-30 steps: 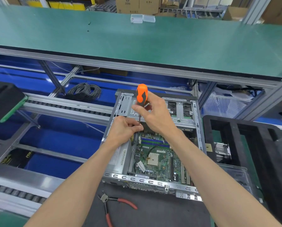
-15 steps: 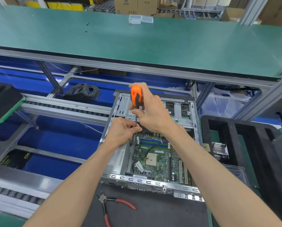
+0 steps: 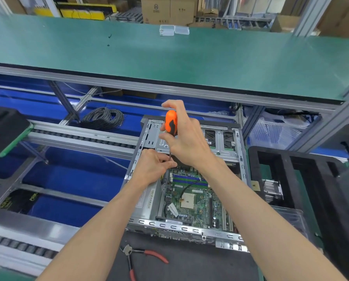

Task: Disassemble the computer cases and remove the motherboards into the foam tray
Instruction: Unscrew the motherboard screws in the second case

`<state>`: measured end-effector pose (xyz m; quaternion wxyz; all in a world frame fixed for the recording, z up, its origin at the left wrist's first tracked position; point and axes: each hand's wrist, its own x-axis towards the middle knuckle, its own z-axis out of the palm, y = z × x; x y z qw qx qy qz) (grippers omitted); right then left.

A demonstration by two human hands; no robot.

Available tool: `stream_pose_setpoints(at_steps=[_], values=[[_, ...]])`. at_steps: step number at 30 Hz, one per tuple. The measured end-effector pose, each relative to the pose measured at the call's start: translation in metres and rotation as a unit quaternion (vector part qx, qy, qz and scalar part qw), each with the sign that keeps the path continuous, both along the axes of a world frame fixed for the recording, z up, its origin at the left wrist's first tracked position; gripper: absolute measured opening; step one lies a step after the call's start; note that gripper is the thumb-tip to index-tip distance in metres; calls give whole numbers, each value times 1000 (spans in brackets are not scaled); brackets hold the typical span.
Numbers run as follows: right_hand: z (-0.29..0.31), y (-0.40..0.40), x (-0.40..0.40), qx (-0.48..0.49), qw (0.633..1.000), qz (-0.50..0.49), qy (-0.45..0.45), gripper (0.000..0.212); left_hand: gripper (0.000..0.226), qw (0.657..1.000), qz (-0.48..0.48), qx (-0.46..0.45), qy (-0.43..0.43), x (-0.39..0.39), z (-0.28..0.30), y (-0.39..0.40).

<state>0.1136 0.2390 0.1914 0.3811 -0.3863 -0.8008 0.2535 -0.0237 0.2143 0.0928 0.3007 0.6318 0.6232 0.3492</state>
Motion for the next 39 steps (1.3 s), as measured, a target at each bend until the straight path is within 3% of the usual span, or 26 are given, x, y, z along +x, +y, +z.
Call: stream_pose_setpoints(at_steps=[8,13,16,20,27,31,34,39], values=[[6,0,4,-37,994,93,49,65,44,1000,-10,10,-13,0,2,0],[8,3,3,60,998,-27,-10,39,32,999,1,-26,-42,1,3,1],[12,5,1,103,991,-71,-53,43,13,999,1,-24,-42,1,5,1],[15,7,1,87,991,-21,-94,42,7,999,19,-21,-36,0,5,0],[28,7,3,7,992,84,-99,49,37,999,3,53,10,0,5,-3],[37,6,3,86,982,-1,-170,14,26,999,21,16,-38,-1,0,1],[42,7,-5,114,951,-79,-277,44,18,997,35,10,-64,-2,0,2],[45,8,-10,148,921,-103,-344,33,27,997,34,23,-68,-1,0,1]])
